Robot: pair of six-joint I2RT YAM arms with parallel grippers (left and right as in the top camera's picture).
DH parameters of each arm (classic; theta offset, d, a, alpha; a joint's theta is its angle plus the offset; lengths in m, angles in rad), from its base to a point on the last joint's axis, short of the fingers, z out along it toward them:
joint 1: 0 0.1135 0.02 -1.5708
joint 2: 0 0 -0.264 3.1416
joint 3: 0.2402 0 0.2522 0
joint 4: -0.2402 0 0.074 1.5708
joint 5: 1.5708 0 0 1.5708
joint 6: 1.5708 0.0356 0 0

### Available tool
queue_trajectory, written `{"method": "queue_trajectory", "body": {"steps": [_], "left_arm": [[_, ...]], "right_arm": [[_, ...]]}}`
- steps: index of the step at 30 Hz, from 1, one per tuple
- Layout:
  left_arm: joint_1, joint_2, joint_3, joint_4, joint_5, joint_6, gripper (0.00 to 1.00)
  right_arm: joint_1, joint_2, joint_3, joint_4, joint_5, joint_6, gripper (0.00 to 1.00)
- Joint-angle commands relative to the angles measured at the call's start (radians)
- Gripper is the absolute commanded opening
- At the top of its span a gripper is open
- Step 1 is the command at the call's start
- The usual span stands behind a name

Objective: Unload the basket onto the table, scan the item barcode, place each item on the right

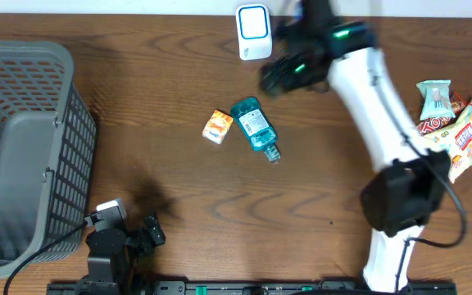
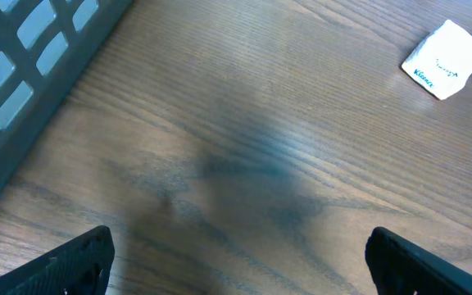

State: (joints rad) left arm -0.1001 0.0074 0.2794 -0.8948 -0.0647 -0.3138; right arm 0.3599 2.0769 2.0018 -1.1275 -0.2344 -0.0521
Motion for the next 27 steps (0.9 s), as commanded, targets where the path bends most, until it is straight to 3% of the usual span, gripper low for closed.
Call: {"method": "queue_trajectory", "body": {"steps": [1,12,21,27], "left_arm": [[-0.002,-0.001,-0.003,-0.032,0.005,0.013,0.98],[-0.002,-0.001,-0.003,-0.032,0.005,0.013,0.98],[-0.002,-0.001,-0.003,-0.032,0.005,0.013,0.98],[-0.002,-0.001,-0.003,-0.032,0.005,0.013,0.98]], "right_arm": [[0.069,0.052,-0.057,0.003,-0.007,-0.095,0.99],[0.089,0.092,-0.198,0.026,-0.042,-0.097,0.99],[0.087,0.097,-0.403,0.212,-0.157,-0.155,0.99],[0.058,0.097,-0.414,0.273,-0.163,-0.132,0.99]]}}
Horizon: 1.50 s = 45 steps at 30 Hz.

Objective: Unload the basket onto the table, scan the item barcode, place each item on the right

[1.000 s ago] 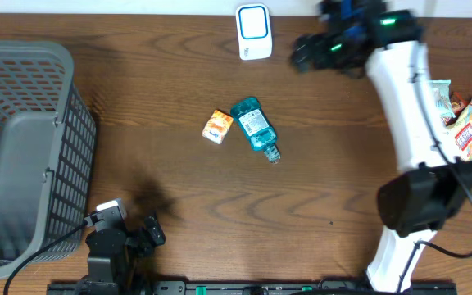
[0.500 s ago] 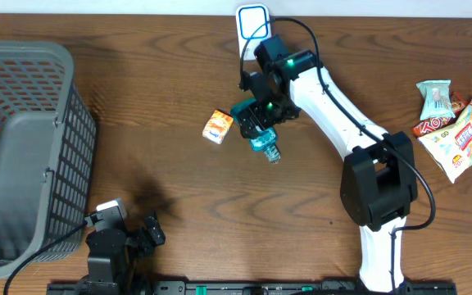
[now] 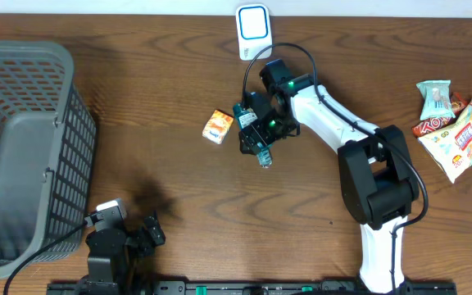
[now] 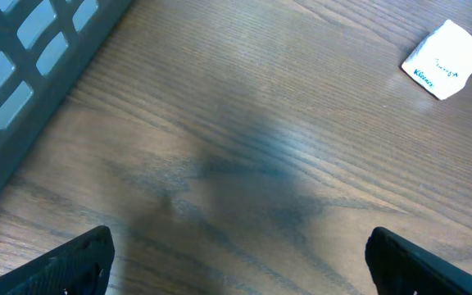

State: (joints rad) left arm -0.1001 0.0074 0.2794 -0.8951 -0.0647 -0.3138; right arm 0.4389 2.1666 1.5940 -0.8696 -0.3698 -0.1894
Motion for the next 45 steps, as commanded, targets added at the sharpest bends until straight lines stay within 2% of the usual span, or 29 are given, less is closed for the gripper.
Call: {"method": "queue_trajectory", "body": {"steps": [1,4,6,12,14,18,22,27,30,38,40,41,43,45], "left_arm": [[-0.002,-0.001,-0.003,-0.032,0.005,0.013,0.98],[-0.002,-0.001,-0.003,-0.032,0.005,0.013,0.98],[-0.002,-0.001,-0.003,-0.032,0.005,0.013,0.98],[-0.002,-0.001,-0.003,-0.032,0.005,0.013,0.98],[-0.002,-0.001,-0.003,-0.032,0.005,0.013,0.98],[-0.002,-0.001,-0.003,-0.032,0.005,0.013,0.98],[-0.002,-0.001,-0.003,-0.032,0.005,0.013,0.98],[-0.002,-0.001,-0.003,-0.032,0.005,0.013,0.98],[-0.002,-0.001,-0.003,-0.032,0.005,0.013,0.98],[-0.002,-0.001,-0.003,-0.032,0.005,0.013,0.98],[-0.002,-0.001,-0.003,-0.032,0.005,0.013,0.98],[-0.002,-0.001,-0.003,-0.032,0.005,0.013,0.98],[-0.002,-0.001,-0.003,-0.032,0.005,0.013,0.98],[-0.002,-0.001,-0.003,-0.032,0.005,0.013,0.98]], "right_arm": [[-0.026,0.008,-0.007,0.018,-0.028,0.009,0.99],[-0.032,0.028,-0.007,0.021,-0.048,0.009,0.99],[-0.032,0.063,-0.007,0.021,-0.100,0.010,0.95],[-0.032,0.159,-0.007,0.009,-0.114,0.039,0.70],[-0.032,0.180,-0.007,-0.001,-0.113,0.039,0.68],[-0.032,0.200,-0.007,-0.006,-0.094,0.038,0.51],[-0.032,0.200,-0.004,-0.004,-0.092,0.038,0.42],[-0.035,0.199,0.014,-0.007,-0.092,0.035,0.14],[-0.035,0.199,0.060,-0.047,-0.092,0.035,0.02],[-0.026,0.199,0.206,-0.169,-0.092,0.000,0.02],[-0.020,0.199,0.208,-0.174,-0.092,0.000,0.24],[-0.019,0.199,0.208,-0.177,-0.092,0.001,0.39],[-0.017,0.199,0.208,-0.179,-0.092,0.001,0.51],[-0.017,0.198,0.212,-0.183,-0.092,0.002,0.52]]}}
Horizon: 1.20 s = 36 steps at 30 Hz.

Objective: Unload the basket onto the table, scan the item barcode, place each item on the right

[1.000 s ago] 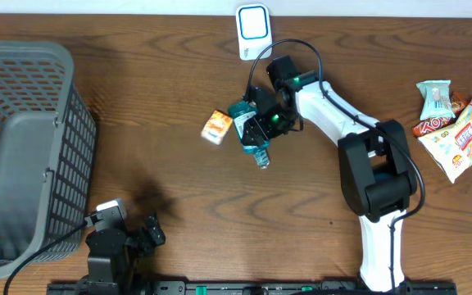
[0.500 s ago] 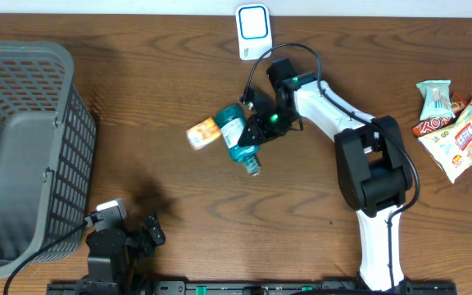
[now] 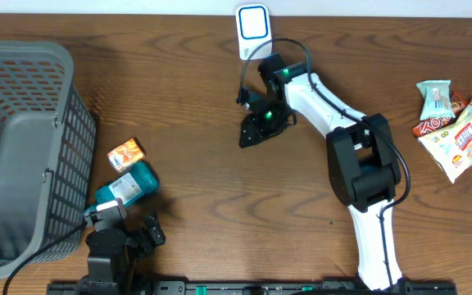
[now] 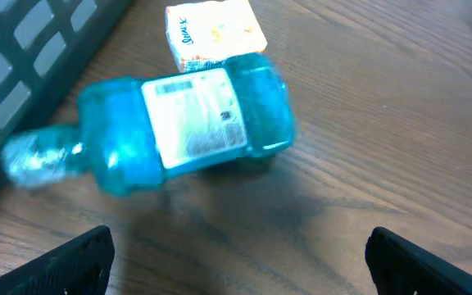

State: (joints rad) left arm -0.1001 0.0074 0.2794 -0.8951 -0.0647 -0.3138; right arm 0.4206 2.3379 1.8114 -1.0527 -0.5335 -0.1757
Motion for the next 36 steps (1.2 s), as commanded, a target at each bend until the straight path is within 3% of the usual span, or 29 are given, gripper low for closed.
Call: {"method": "queue_trajectory", "body": {"steps": [1,9,14,17,22,26,36], "left_arm": [[-0.002,-0.001,-0.003,-0.032,0.005,0.013,0.98],[-0.002,-0.001,-0.003,-0.032,0.005,0.013,0.98],[-0.002,-0.001,-0.003,-0.032,0.005,0.013,0.98],[-0.002,-0.001,-0.003,-0.032,0.005,0.013,0.98],[-0.002,-0.001,-0.003,-0.032,0.005,0.013,0.98],[-0.002,-0.001,-0.003,-0.032,0.005,0.013,0.98],[-0.002,-0.001,-0.003,-0.032,0.005,0.013,0.98]], "right_arm": [[0.001,0.026,-0.002,-0.005,0.072,-0.007,0.53],[0.007,-0.013,0.037,-0.040,0.000,0.006,0.58],[0.033,-0.043,0.038,0.042,-0.360,-0.097,0.70],[0.055,-0.034,0.037,0.144,-0.468,-0.129,0.72],[0.139,-0.011,0.037,0.345,-0.453,-0.128,0.63],[0.226,0.005,0.037,0.448,-0.399,-0.124,0.82],[0.369,0.056,0.037,0.663,-0.306,-0.081,0.81]]}}
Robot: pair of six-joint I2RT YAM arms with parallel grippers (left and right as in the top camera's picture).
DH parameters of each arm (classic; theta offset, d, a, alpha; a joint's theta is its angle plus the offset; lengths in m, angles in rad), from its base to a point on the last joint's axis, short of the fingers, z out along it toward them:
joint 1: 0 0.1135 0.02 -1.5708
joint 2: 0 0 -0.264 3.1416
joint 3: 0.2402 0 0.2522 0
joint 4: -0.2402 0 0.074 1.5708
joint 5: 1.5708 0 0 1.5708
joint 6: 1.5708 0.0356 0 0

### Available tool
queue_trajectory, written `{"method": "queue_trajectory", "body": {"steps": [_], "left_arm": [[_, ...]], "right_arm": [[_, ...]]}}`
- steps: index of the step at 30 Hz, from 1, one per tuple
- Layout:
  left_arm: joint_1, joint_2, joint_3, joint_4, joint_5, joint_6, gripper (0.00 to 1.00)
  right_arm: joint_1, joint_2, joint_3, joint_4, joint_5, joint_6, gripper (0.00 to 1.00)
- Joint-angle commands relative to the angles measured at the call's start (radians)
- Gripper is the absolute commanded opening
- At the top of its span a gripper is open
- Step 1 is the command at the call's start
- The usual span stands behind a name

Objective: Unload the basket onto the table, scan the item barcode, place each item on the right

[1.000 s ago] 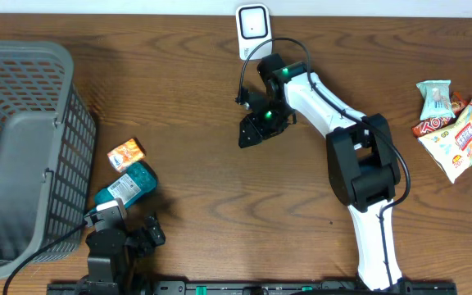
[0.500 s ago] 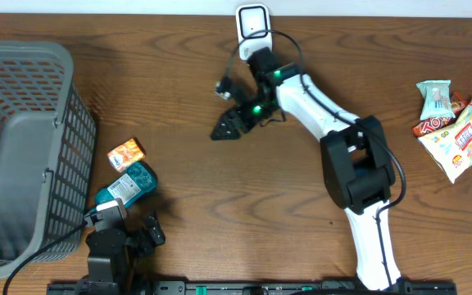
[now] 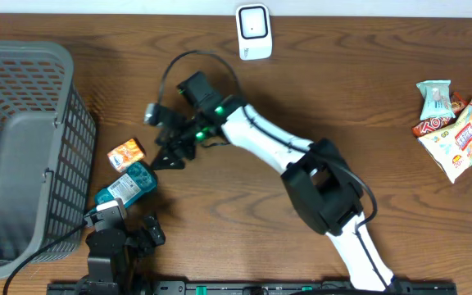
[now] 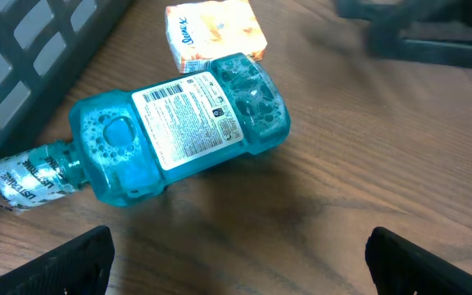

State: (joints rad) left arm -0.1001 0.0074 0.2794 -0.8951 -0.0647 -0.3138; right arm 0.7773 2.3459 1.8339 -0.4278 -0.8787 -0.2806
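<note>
A blue mouthwash bottle (image 3: 125, 187) lies on its side at the table's left front, label and barcode facing up (image 4: 179, 131), cap toward the basket. An orange tissue box (image 3: 126, 152) touches its far end (image 4: 215, 33). My left gripper (image 3: 133, 229) (image 4: 236, 266) stands open just in front of the bottle, nothing between its fingers. My right gripper (image 3: 164, 156) is stretched far left, just right of the box and bottle; it shows dark and blurred (image 4: 416, 37), its fingers apart and empty. The white scanner (image 3: 253, 31) stands at the back centre.
A grey mesh basket (image 3: 23, 147) fills the left side, its wall right beside the bottle's cap (image 4: 23, 57). Several snack packets (image 3: 453, 123) lie at the right edge.
My right gripper was near the table's centre, below the scanner; now it is far left beside the box and bottle. The bottle has turned slightly and lies still. The left gripper has not moved.
The bottle and orange box lay at the table's centre with my right gripper near the scanner. Then the right gripper was on the bottle. After that both items lay at the left front by the basket, and the right gripper now reaches over to them.
</note>
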Motion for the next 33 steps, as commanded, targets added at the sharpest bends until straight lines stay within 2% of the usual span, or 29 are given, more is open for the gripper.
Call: {"method": "queue_trajectory", "body": {"steps": [1,9,16,20,23,25,31,33], "left_arm": [[-0.002,-0.001,-0.003,-0.032,0.005,0.013,0.98],[-0.002,-0.001,-0.003,-0.032,0.005,0.013,0.98],[-0.002,-0.001,-0.003,-0.032,0.005,0.013,0.98],[-0.002,-0.001,-0.003,-0.032,0.005,0.013,0.98],[-0.002,-0.001,-0.003,-0.032,0.005,0.013,0.98],[-0.002,-0.001,-0.003,-0.032,0.005,0.013,0.98],[-0.002,-0.001,-0.003,-0.032,0.005,0.013,0.98],[-0.002,-0.001,-0.003,-0.032,0.005,0.013,0.98]], "right_arm": [[0.018,0.059,0.014,0.072,0.042,0.051,0.82],[0.023,0.154,0.014,0.286,0.031,0.261,0.83],[0.036,0.167,0.014,0.339,0.041,0.326,0.74],[0.063,0.168,0.014,0.338,0.154,0.329,0.72],[0.081,0.171,0.014,0.346,0.231,0.344,0.67],[0.084,0.180,0.014,0.378,0.293,0.398,0.62],[0.080,0.243,0.014,0.554,0.365,0.557,0.64],[0.080,0.262,0.014,0.579,0.365,0.589,0.58]]}}
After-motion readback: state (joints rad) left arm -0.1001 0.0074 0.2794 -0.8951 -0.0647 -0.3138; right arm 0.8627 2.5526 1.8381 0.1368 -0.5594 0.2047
